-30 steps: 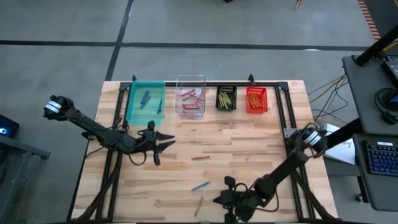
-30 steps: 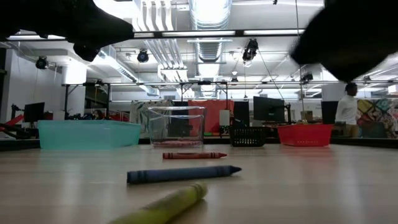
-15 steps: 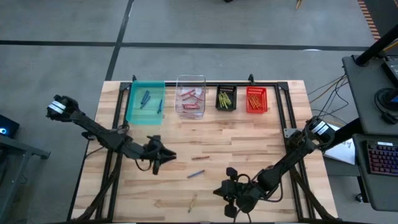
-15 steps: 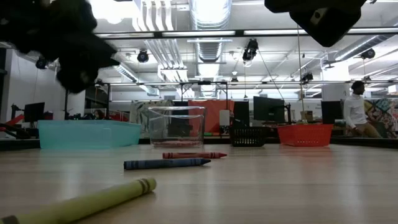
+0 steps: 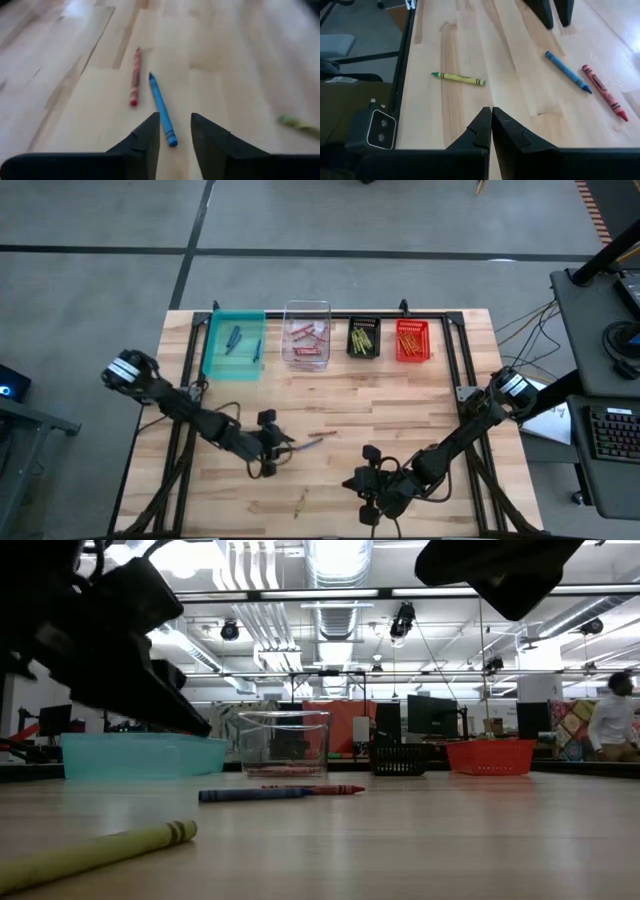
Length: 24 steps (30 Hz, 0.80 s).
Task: Sort crayons
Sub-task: Put the blue crayon into the green transparent bin
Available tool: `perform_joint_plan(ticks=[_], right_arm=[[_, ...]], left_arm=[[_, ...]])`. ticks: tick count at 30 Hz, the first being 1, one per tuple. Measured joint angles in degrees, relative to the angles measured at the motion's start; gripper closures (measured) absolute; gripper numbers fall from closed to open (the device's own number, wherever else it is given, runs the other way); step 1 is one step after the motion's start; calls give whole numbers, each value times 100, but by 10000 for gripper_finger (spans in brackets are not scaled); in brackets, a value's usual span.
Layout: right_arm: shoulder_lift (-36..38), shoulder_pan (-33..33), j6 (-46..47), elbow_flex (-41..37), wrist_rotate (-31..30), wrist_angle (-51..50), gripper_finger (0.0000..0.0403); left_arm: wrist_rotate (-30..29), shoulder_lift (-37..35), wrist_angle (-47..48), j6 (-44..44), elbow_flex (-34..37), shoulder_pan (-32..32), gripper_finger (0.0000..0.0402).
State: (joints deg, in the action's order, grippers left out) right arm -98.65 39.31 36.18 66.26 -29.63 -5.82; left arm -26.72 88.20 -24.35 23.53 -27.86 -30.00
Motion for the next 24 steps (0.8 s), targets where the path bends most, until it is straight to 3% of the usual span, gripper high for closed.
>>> perform_joint_plan(ticks=[6,11,24], right_arm=[[0,2,22,2,0,16,394],[0,0,13,2,-4,13,394],[0,-61,17,2,-56,9,394]], left_arm=[[-880,731,365,-101,-265,43,254],[-829,1084,208,-97,-230,79,223],[-751,1585,-682,-454,-209,94,238]])
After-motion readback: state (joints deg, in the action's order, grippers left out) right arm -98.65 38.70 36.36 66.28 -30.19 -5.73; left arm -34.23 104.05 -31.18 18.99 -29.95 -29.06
